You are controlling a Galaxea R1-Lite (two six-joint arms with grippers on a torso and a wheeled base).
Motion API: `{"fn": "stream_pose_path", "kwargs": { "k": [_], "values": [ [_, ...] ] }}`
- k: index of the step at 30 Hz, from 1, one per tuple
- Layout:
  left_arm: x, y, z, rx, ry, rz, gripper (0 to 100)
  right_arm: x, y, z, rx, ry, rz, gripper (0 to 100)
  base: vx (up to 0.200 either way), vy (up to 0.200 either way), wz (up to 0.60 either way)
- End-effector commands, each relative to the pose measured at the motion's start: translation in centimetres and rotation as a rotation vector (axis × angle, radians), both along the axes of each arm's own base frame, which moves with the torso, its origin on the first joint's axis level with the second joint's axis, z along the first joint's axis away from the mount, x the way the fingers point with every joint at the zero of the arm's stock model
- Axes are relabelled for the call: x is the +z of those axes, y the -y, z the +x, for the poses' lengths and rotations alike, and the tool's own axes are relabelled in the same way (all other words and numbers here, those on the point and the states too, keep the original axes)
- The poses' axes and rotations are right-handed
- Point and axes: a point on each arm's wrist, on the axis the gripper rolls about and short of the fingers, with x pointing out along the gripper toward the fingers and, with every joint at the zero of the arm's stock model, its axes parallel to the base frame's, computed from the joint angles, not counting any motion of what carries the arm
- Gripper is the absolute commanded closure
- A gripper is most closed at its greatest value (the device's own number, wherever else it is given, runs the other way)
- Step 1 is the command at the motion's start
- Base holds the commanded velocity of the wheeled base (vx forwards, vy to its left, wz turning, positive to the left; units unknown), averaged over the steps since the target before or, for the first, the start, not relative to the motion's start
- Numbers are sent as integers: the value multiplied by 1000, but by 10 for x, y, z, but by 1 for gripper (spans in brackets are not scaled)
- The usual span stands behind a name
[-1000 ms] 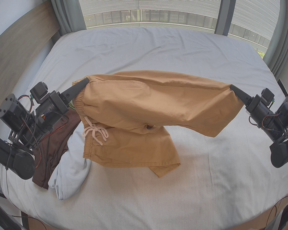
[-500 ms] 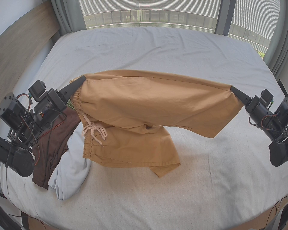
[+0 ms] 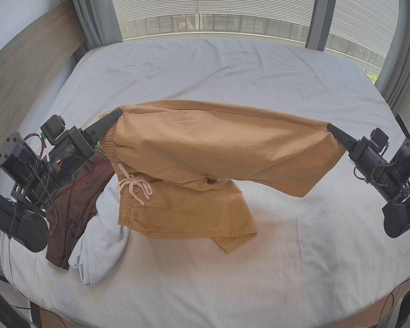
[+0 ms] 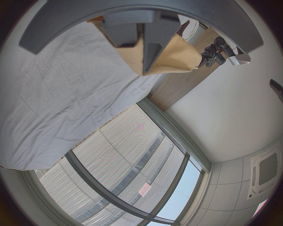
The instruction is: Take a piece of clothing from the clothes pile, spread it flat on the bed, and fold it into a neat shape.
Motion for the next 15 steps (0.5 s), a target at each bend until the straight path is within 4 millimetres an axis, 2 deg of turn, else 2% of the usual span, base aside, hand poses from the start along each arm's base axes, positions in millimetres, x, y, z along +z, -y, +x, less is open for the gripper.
{"fn": "stream_pose_path", "kwargs": {
  "k": [1,15],
  "values": [
    [-1,0,0,-1,-4,0,100,0,0,0,0,-1,0,100,0,0,0],
    [-2,0,1,-2,-7,1,100,-1,-2,-1,9,-2,-2,100,0,0,0]
  ]
}}
